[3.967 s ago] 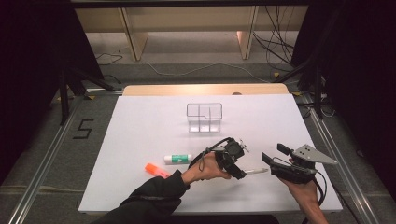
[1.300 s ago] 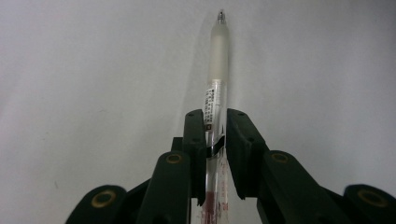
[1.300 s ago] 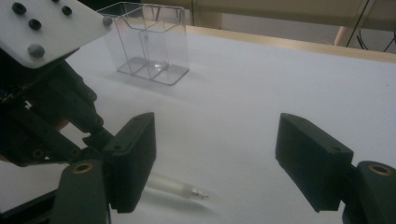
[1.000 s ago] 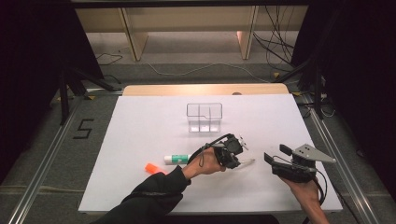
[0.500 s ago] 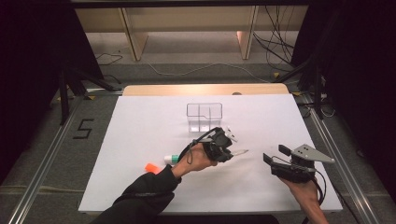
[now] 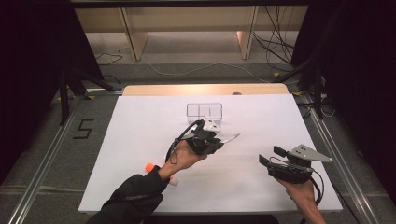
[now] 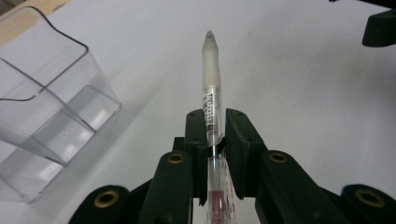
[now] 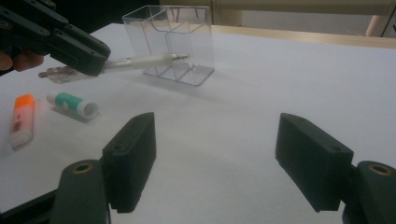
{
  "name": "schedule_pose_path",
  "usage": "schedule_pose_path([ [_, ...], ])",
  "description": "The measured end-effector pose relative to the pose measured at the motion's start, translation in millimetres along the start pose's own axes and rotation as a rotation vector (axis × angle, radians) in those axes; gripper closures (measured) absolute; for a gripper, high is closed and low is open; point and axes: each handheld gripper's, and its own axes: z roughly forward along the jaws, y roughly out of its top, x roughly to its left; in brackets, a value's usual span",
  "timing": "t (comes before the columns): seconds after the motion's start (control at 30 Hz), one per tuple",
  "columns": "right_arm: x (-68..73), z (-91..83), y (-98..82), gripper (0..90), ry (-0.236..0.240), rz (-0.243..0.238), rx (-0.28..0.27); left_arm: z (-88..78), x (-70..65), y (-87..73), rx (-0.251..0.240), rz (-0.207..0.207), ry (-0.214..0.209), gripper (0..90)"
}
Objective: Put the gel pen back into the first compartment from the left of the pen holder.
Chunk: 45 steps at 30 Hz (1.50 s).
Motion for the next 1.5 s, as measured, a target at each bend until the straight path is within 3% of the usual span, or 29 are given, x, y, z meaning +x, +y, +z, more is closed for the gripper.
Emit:
schedule_pose_path([
  [0.4, 9.5, 5.2, 2.9, 29.7, 0.094, 0.058, -0.012, -23.5, -3.1, -25.0, -0.136, -0.06, 0.05, 79.3],
  [0.63, 20.2, 16.0, 9.7, 29.6, 0.201, 0.129, -0.029, -35.0, -9.7, -42.0, -0.218, -0.095, 0.072, 79.3],
  [0.83, 30.1, 30.0, 18.6, 29.7, 0.305, 0.223, -0.038, -45.2, -13.9, -50.3, -0.277, -0.127, 0.086, 79.3],
  [1.13, 48.6, 59.2, 30.8, 30.7, 0.441, 0.343, -0.027, -53.6, -25.3, -61.5, -0.315, -0.148, 0.076, 79.3],
  [1.5, 63.1, 79.2, 37.0, 39.4, 0.515, 0.393, -0.028, -57.8, -34.5, -67.5, -0.359, -0.155, 0.082, 79.3],
])
